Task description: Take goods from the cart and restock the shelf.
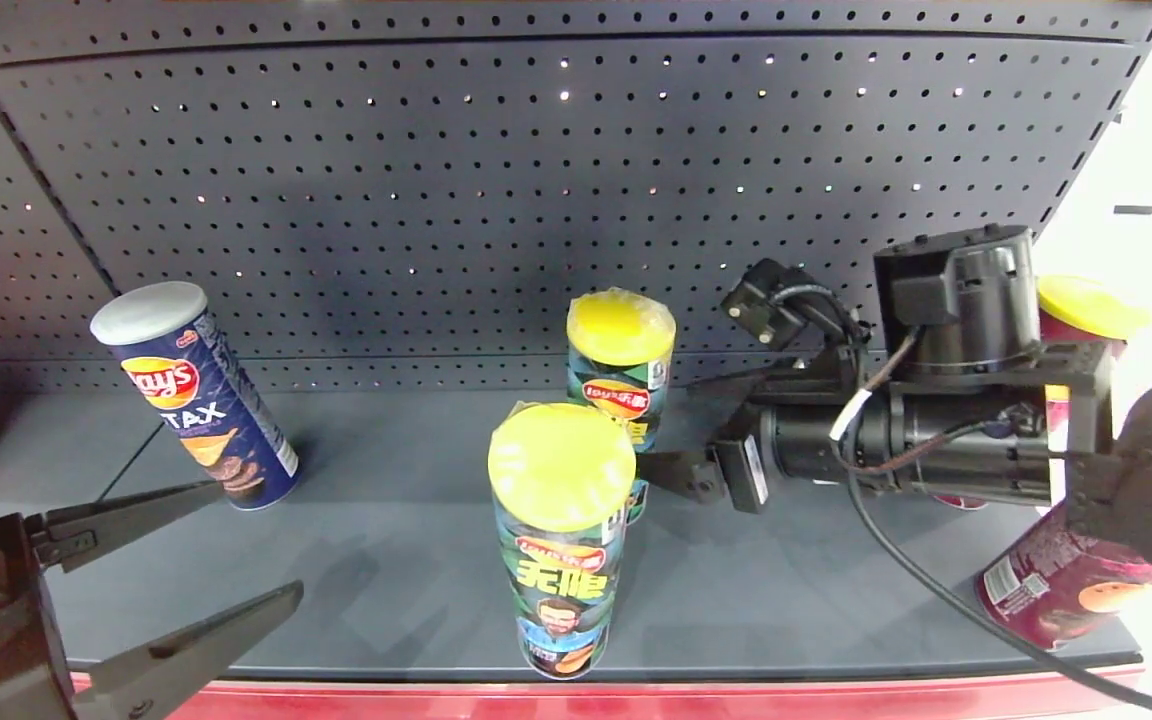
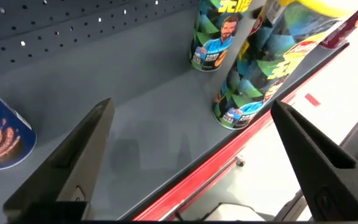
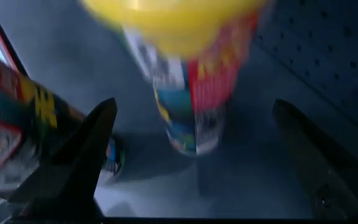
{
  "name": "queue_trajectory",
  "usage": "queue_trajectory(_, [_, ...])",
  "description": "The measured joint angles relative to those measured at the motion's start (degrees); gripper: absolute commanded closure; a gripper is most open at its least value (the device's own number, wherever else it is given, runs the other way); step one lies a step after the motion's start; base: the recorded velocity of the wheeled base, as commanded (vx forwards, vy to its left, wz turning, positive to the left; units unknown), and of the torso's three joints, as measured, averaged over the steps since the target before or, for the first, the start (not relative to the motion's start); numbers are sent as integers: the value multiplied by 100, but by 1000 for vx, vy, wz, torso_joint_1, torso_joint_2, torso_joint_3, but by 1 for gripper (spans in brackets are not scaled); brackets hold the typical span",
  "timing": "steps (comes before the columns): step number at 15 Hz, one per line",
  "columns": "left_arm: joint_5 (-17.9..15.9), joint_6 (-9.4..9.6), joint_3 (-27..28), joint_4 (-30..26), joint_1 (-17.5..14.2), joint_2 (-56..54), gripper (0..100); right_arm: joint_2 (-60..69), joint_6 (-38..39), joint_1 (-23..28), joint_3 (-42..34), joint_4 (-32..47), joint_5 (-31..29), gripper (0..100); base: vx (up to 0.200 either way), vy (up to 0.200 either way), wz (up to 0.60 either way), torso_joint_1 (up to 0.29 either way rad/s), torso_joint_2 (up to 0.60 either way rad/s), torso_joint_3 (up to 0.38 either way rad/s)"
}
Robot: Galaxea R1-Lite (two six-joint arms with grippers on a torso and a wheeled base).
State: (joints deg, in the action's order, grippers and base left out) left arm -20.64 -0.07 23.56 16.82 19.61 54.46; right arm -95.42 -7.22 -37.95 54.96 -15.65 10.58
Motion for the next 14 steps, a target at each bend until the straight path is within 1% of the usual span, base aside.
queue_trajectory(3, [-2,34,41,28,-10,433,0,667,178,16,-728,-2,-229,0,0,0,0,0,0,0])
queue_trajectory(5, [-7,151,94,44,-5,772,0,1135,207,16,-1198,2,-297,0,0,0,0,0,0,0])
queue_trajectory(6, [-11,258,116,48,6,952,0,1353,210,16,-1432,2,-306,0,0,0,0,0,0,0])
queue_trajectory(8, [-29,540,160,55,12,1365,0,1869,202,-13,-1844,0,-297,0,0,0,0,0,0,0])
queue_trajectory(9, [-35,621,188,57,56,1569,0,2136,196,-44,-2009,0,-286,0,0,0,0,0,0,0])
queue_trajectory(10, [-33,652,217,59,128,1732,0,2367,196,-85,-2122,2,-278,0,0,0,0,0,0,0])
queue_trajectory(14, [11,667,427,57,496,2341,0,3249,205,-184,-2497,24,-293,0,0,0,0,0,0,0])
